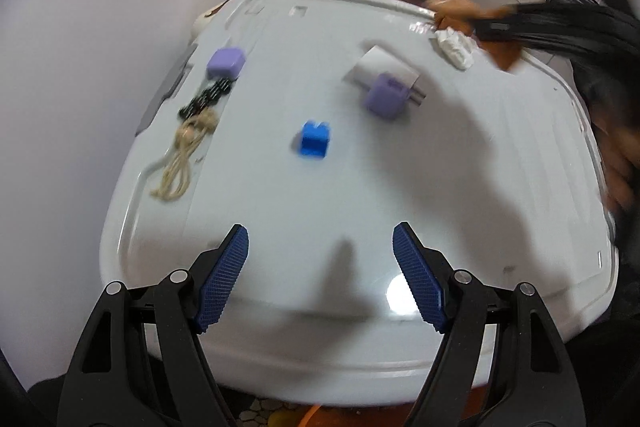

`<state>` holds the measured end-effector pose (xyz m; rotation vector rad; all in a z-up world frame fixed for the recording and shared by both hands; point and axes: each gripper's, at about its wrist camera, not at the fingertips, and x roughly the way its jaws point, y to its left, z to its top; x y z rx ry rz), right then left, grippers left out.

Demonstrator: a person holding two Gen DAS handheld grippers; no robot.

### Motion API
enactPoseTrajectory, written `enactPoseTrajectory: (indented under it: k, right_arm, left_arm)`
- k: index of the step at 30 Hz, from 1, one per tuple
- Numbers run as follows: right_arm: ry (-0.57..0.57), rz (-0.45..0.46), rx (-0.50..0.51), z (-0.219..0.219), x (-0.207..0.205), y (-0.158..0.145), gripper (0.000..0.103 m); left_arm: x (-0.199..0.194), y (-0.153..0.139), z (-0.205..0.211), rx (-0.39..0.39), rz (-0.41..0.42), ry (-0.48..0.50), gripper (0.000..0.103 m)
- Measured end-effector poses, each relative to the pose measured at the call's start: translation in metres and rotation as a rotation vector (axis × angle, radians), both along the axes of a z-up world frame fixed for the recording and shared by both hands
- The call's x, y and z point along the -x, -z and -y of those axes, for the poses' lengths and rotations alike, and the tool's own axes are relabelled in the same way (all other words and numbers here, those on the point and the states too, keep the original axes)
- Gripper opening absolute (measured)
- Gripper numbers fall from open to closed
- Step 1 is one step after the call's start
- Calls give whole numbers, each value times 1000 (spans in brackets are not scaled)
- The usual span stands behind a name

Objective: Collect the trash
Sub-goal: 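Grasp the orange-black sock with the right tool while the left tool grasps the purple plug adapter, then carry the sock and purple adapter over the orange bucket and open both tools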

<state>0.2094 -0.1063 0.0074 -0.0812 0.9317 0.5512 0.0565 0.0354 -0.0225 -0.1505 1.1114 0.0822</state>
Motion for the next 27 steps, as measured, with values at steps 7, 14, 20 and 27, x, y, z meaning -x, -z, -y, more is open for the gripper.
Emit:
enactPoseTrajectory:
  k: [7, 14, 20, 27]
  right_arm:
    - [109, 7, -155, 84, 55, -16, 18]
    - [122, -1, -152, 107, 59, -4, 18]
    - [136, -27, -178, 107, 51, 1, 18]
    - [119, -6, -163, 98, 64, -5, 18]
  left_arm:
    - [-64, 1, 32, -98, 98, 73, 73]
    - [-109, 42, 32, -43, 84, 132, 51]
    - [-102, 37, 21, -30, 176, 162, 34]
    - [-64, -11, 16, 8, 220, 169, 34]
